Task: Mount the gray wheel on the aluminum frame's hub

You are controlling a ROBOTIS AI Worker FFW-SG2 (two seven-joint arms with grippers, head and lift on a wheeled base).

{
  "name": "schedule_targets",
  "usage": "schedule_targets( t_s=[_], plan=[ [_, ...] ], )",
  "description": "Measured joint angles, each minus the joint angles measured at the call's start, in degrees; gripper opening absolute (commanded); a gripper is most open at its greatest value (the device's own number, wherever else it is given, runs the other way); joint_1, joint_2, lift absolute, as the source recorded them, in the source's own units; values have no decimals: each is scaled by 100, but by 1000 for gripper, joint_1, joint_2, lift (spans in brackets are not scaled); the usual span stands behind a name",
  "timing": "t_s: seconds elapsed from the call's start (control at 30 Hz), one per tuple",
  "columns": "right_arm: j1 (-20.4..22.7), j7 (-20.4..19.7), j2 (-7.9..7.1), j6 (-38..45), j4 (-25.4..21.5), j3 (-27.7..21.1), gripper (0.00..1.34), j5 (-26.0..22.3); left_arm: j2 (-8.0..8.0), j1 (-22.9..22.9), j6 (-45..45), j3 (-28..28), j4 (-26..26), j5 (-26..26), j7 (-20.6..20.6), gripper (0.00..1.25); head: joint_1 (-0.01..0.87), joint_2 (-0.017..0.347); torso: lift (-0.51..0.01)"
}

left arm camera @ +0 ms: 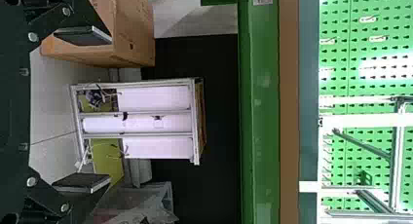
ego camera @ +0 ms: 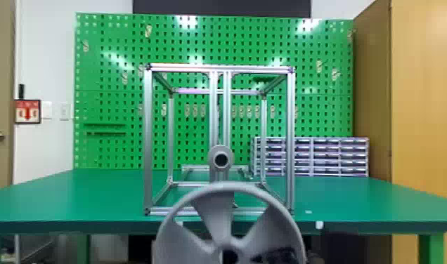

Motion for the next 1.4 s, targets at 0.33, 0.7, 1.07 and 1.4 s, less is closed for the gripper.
schedule_targets(
  t_s=[0.33,0.7,1.07,1.4],
  plan=[
    [-704,-764,-76,395,-277,252,112,-610,76,55,123,-26,-85,-50,-3,980,-5,6,-499],
    [-1240,-1273,-106,616,-317,-18,112,-1618,177,93,257,-106,-119,-86,-3,980,-5,6,-499],
    [-1764,-1425,-137,790,-142,-102,112,-2124,266,65,345,-207,-130,-109,-4,980,-5,6,-499],
    [-2133,-1448,-197,796,166,-211,112,-2529,347,71,440,-286,-145,-111,-3,979,-5,6,-499]
  ],
)
